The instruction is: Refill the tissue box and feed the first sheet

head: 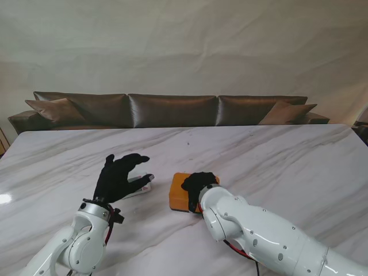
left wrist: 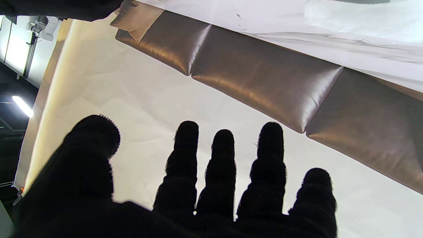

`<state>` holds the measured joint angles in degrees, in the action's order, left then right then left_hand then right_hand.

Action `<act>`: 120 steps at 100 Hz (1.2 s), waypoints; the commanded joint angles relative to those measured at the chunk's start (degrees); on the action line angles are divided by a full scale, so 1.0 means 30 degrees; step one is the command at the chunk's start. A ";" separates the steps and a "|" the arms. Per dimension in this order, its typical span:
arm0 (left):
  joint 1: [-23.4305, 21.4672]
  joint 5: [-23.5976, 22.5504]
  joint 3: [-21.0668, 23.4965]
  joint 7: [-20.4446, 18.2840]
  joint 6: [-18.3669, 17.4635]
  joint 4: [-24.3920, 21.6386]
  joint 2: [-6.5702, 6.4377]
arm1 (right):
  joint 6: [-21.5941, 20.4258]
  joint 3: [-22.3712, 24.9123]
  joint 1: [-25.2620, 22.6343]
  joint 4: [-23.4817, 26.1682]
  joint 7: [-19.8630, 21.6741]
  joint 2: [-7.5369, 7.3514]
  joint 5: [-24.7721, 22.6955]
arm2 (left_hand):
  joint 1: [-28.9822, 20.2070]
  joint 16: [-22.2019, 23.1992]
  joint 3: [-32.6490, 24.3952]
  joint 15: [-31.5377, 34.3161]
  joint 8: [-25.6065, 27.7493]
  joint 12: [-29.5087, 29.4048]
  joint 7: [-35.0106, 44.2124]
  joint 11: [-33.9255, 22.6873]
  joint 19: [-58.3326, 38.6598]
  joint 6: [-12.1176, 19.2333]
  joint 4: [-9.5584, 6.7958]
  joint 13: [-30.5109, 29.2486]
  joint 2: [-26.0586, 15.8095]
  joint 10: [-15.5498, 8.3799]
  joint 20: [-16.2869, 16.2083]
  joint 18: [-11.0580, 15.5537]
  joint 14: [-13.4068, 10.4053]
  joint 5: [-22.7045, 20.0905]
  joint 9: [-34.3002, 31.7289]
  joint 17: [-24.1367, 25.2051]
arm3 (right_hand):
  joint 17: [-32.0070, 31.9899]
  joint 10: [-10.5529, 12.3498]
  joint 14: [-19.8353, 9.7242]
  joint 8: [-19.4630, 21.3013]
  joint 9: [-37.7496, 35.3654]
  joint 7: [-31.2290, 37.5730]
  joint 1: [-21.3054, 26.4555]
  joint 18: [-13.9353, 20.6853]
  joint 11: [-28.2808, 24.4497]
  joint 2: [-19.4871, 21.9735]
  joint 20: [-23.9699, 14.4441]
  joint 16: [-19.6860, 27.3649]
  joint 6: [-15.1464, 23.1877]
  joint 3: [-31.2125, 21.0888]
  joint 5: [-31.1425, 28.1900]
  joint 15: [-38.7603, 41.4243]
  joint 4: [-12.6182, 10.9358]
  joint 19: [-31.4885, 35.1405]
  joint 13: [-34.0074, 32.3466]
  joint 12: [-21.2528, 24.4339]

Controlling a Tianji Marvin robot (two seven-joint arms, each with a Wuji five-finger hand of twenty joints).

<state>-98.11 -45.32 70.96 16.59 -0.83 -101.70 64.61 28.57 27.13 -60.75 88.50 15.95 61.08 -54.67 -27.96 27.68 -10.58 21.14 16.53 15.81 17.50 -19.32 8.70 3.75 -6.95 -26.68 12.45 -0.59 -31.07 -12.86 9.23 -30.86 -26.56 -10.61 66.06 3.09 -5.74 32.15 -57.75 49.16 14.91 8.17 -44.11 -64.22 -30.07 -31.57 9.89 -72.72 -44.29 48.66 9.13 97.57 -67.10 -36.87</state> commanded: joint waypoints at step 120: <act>0.4048 0.2887 -0.3418 0.2409 -0.1684 0.5381 0.1081 | 0.3430 0.7636 -0.5882 0.5371 -0.5819 0.1534 0.3587 | 0.1542 -0.1820 0.3618 -0.2335 -0.1603 -0.1061 -0.2308 0.1860 -1.9055 -0.3143 0.1347 0.5669 0.1504 0.0801 0.1089 -0.0415 -0.0403 0.3543 0.5047 0.3778 | 0.1282 0.1853 0.1116 0.8113 -0.6844 0.7445 0.3428 0.4071 -0.7975 -0.2147 -0.0444 -0.5443 0.3572 -0.4361 -0.5564 1.3615 0.0477 0.6030 -0.2794 -0.9697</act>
<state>-86.57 -36.36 61.49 24.53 -5.86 -86.12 67.22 38.63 49.75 -77.92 104.90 -2.02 64.74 -43.82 -25.12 23.34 -1.11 15.09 12.96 13.51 12.17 -15.95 8.70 -4.00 -4.53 -12.91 15.73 1.25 -28.72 -12.91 9.03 -21.75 -15.11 -1.06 67.87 10.20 -7.17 55.51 -71.60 69.35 21.21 8.12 -60.31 -71.40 -30.20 -43.98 19.15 -76.95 -57.57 67.61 14.91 104.56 -70.84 -63.33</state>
